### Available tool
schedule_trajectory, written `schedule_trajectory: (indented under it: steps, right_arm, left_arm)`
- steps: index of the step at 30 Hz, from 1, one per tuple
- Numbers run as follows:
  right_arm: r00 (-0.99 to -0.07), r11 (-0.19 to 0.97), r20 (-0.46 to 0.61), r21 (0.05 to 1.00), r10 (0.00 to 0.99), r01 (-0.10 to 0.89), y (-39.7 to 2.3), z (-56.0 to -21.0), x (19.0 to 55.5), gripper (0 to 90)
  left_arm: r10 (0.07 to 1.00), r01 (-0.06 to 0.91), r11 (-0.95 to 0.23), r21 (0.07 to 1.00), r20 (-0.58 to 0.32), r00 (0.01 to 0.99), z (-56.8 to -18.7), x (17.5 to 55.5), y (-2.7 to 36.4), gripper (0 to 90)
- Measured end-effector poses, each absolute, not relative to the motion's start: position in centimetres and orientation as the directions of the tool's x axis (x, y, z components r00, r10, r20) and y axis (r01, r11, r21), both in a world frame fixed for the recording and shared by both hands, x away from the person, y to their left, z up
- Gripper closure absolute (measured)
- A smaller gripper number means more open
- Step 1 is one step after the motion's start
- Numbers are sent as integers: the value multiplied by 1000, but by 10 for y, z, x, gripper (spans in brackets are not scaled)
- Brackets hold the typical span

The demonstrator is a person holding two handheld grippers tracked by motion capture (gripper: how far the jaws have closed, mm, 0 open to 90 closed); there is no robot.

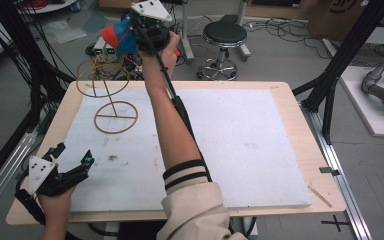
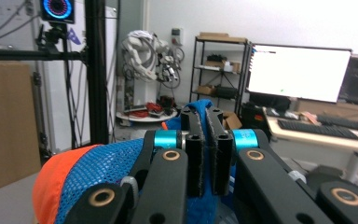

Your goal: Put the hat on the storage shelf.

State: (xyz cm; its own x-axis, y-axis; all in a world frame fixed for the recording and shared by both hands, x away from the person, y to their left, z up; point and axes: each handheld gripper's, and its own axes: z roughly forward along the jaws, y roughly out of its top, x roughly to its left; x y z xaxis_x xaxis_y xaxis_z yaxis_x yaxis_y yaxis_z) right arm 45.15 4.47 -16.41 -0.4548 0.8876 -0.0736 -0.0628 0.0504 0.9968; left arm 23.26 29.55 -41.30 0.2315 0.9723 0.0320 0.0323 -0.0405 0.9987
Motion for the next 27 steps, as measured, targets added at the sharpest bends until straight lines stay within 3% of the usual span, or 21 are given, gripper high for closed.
schedule_trajectory:
  steps: [11, 27]
  right_arm:
    - [-495, 87, -114, 993, 861, -77, 101, -157, 453, 885]
    - [-544, 131, -128, 991, 829, -34, 146, -188, 459, 883]
  left_arm:
    - [977, 29, -33, 999, 26, 212, -413, 225, 304, 153]
    - [982, 28, -25, 999, 19, 190, -413, 218, 314, 154]
